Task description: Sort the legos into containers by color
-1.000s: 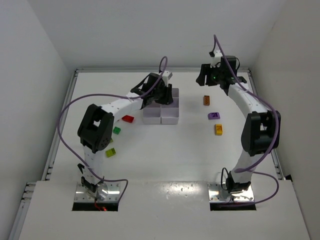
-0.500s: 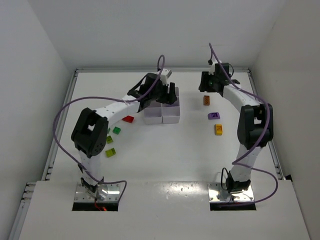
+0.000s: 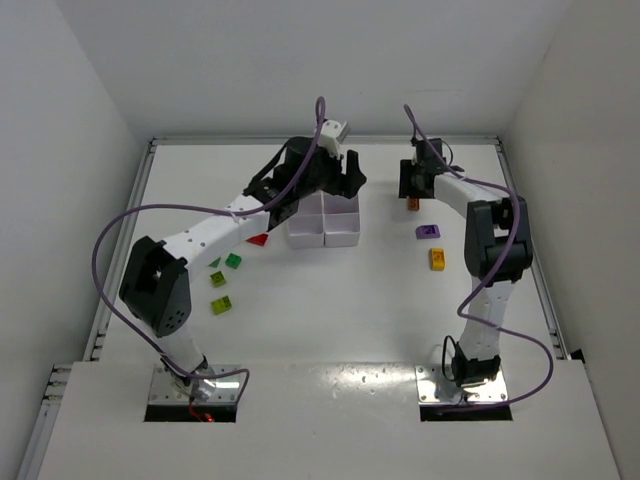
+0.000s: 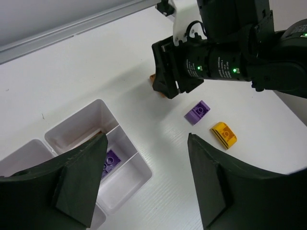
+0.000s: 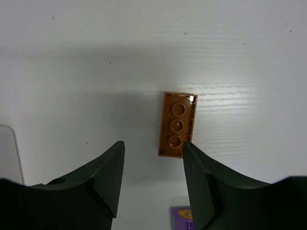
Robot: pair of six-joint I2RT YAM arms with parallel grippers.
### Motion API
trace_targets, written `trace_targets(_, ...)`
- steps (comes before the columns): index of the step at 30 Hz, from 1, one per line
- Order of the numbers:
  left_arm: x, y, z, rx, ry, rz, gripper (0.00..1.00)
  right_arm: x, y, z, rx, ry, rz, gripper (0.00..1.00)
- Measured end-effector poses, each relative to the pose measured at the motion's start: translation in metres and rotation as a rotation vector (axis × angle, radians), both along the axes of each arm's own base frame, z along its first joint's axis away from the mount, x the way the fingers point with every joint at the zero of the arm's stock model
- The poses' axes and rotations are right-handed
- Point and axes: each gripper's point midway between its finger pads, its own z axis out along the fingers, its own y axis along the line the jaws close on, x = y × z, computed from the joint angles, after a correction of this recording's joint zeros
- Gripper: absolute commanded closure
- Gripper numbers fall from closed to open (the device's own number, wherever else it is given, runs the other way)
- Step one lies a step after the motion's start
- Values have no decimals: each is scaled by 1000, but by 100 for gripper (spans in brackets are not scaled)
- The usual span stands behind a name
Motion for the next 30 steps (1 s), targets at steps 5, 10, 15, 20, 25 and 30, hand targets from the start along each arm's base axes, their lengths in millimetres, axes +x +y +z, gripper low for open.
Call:
trace_targets(5,2,4,-6,19,2,25,24,-4,-4,-16,-27,35,-18,45)
trace_targets(10,2,5,-7,31,1,30,24,-8,-9,-29,-46,68,-37,45)
trace_targets(15,1,3,-8,37,-3,24,24,-6,-18,-44,-54,98,-60,45)
trace_targets(20,-1,2,-8,38,-2,19,24,3,-32,-48,-42,104,-95,61)
trace_targets(25,-6,-5,-11,46,-4,-20,26,9,-40,-47,-17,99,-116,100)
trace_targets(30,-13,-23,-36,112,-3,-146,27,10,-40,-47,6,99,-110,100)
